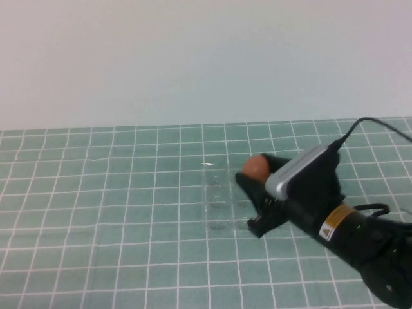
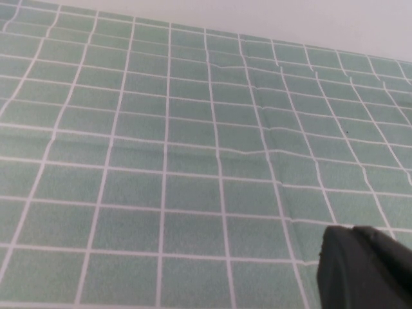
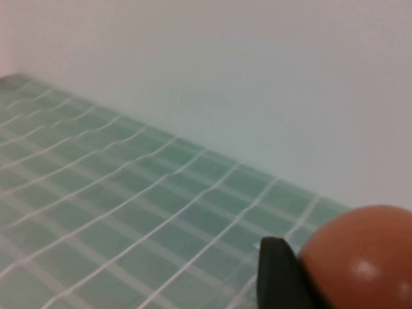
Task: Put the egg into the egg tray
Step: Place the egg in the egg tray
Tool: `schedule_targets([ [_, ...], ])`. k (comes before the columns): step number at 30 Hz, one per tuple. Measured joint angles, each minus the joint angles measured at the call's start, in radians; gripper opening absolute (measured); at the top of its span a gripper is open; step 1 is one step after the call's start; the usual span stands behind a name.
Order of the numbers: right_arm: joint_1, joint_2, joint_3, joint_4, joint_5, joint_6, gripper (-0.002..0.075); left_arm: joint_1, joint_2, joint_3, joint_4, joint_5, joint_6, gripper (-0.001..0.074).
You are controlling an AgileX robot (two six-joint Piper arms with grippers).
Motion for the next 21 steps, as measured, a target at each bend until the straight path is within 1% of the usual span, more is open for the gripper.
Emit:
schedule_targets([
  [2,0.000,0.059,0.000,-0.076,-0.052,0.010,0.0383,0.000,0.000,0.000,0.000,0.000,0.000,-0.0001],
  [4,0.001,0.109,0.000,-0.114,-0.093,0.031,0.0383,0.000,0.000,0.000,0.000,0.000,0.000,-0.0001],
  [9,0.001,0.202,0.000,-0.131,-0.115,0.133,0.0383,0.000,0.000,0.000,0.000,0.000,0.000,-0.0001],
  [14,0.001,0.225,-0.032,-0.163,-0.117,0.195,0.0382,0.000,0.000,0.000,0.000,0.000,0.000,-0.0001],
  [21,0.001,0.236,-0.089,-0.220,-0.130,0.208,0.0382,0.000,0.000,0.000,0.000,0.000,0.000,-0.0001],
])
